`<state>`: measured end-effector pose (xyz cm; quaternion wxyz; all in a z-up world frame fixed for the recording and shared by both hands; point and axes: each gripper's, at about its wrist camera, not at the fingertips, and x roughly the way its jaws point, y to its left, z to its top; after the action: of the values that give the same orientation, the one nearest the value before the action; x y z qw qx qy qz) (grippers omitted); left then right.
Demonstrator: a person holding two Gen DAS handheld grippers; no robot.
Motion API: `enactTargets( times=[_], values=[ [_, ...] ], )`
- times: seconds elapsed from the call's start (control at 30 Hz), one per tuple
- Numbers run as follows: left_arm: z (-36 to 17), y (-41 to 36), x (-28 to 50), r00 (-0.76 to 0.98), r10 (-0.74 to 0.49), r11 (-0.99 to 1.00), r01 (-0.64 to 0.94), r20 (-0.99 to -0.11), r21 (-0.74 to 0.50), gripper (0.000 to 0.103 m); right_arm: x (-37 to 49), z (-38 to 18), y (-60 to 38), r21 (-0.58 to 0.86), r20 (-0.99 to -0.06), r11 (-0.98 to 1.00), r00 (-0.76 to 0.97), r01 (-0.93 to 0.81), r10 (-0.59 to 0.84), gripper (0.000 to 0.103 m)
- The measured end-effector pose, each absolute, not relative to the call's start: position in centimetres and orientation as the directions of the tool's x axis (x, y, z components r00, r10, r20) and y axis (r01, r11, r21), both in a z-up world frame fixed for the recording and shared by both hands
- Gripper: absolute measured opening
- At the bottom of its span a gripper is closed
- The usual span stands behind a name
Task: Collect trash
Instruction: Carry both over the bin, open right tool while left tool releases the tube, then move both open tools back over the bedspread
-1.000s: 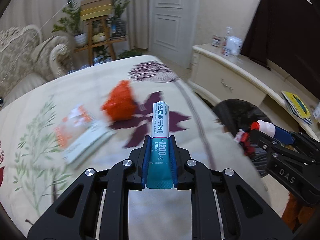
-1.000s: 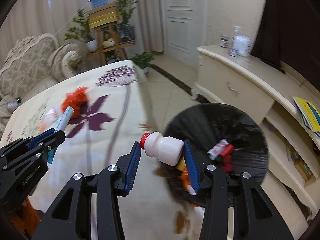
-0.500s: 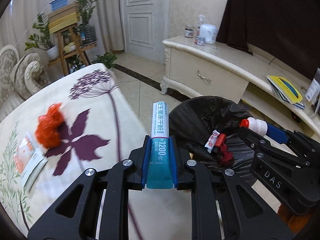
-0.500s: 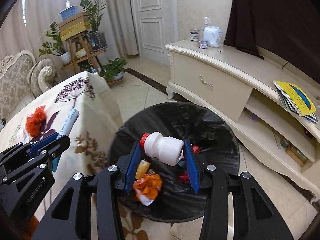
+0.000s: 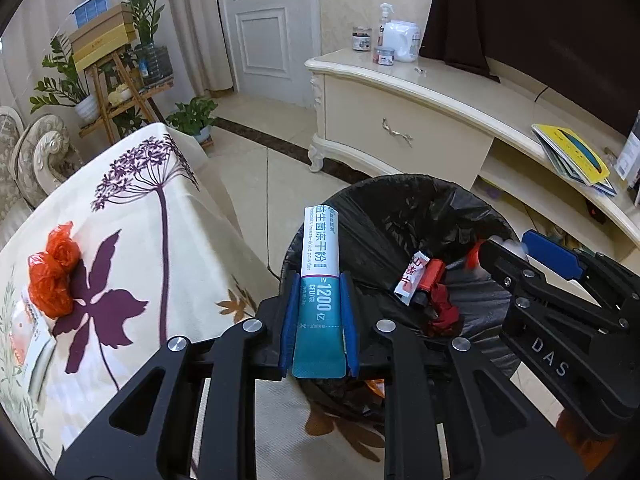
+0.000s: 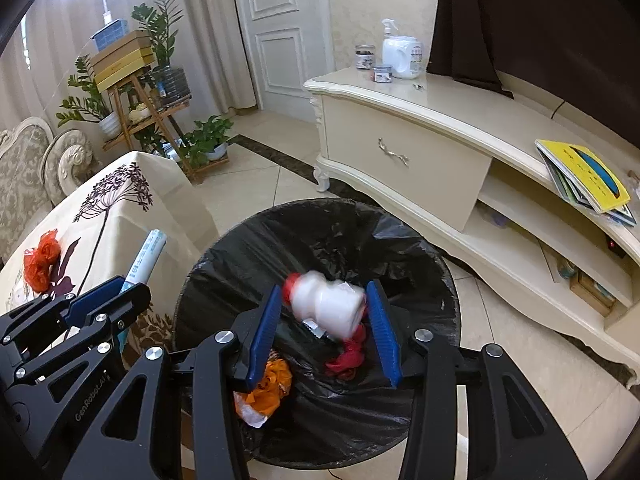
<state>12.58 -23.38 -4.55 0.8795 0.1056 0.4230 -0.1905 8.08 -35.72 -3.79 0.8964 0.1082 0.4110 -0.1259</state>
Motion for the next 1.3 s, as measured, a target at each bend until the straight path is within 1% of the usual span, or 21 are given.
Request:
enactTargets(
  times=[0.03, 0.1, 0.17, 0.23, 0.27, 0.3, 0.4, 0.77, 0.97, 1.3],
  values=[
    [-4.7, -23.4, 12.6, 0.566, -0.246, 0.905, 0.425, -0.787, 0.024, 0.025, 8.0, -3.8, -35.8, 0.088, -0.763, 0.944, 0.631, 0.317, -0.141, 0.052],
    [-4.7, -23.5, 12.6, 0.569, -0.241, 0.905, 0.424, -0.786, 0.029, 0.043, 8.0, -3.8, -35.9, 0.085, -0.761, 0.943, 0.631, 0.323, -0.148, 0.054],
    [-4.6, -23.3, 12.6, 0.572, -0.242, 0.908, 0.419, -0.783, 0.025, 0.045, 7.9, -3.8, -36.0, 0.089, -0.761, 0.94, 0.631, 0.329, -0.149, 0.057],
    [-4.5, -23.0, 12.7, 0.571, -0.243, 0.911, 0.412, -0.784, 0.018, 0.053, 7.8, -3.8, -36.1, 0.09, -0.762, 0.938, 0.63, 0.335, -0.151, 0.06],
    [-4.5, -22.8, 12.7, 0.575, -0.243, 0.913, 0.407, -0.782, 0.016, 0.061, 7.7, -3.8, -36.1, 0.091, -0.762, 0.938, 0.63, 0.335, -0.151, 0.061],
    [-4.3, -22.6, 12.6, 0.583, -0.241, 0.917, 0.4, -0.775, 0.015, 0.065, 7.7, -3.8, -36.1, 0.091, -0.761, 0.938, 0.63, 0.336, -0.152, 0.062],
    [-4.1, -22.1, 12.6, 0.591, -0.235, 0.922, 0.387, -0.772, 0.015, 0.07, 7.6, -3.6, -35.9, 0.081, -0.759, 0.938, 0.631, 0.338, -0.162, 0.066],
    [-3.5, -18.0, 12.4, 0.61, -0.199, 0.945, 0.326, -0.767, 0.015, 0.073, 7.5, -2.9, -32.9, 0.081, -0.753, 0.95, 0.643, 0.301, -0.14, 0.069],
    [-2.9, -14.1, 12.1, 0.628, -0.156, 0.964, 0.265, -0.762, 0.022, 0.073, 8.4, -2.7, -29.4, 0.094, -0.752, 0.966, 0.653, 0.24, -0.089, 0.07],
    [-1.7, -5.1, 12.3, 0.652, -0.058, 0.993, 0.118, -0.756, 0.026, 0.074, 9.9, -2.0, -22.4, 0.104, -0.745, 0.989, 0.666, 0.104, 0.008, 0.07]
  ],
)
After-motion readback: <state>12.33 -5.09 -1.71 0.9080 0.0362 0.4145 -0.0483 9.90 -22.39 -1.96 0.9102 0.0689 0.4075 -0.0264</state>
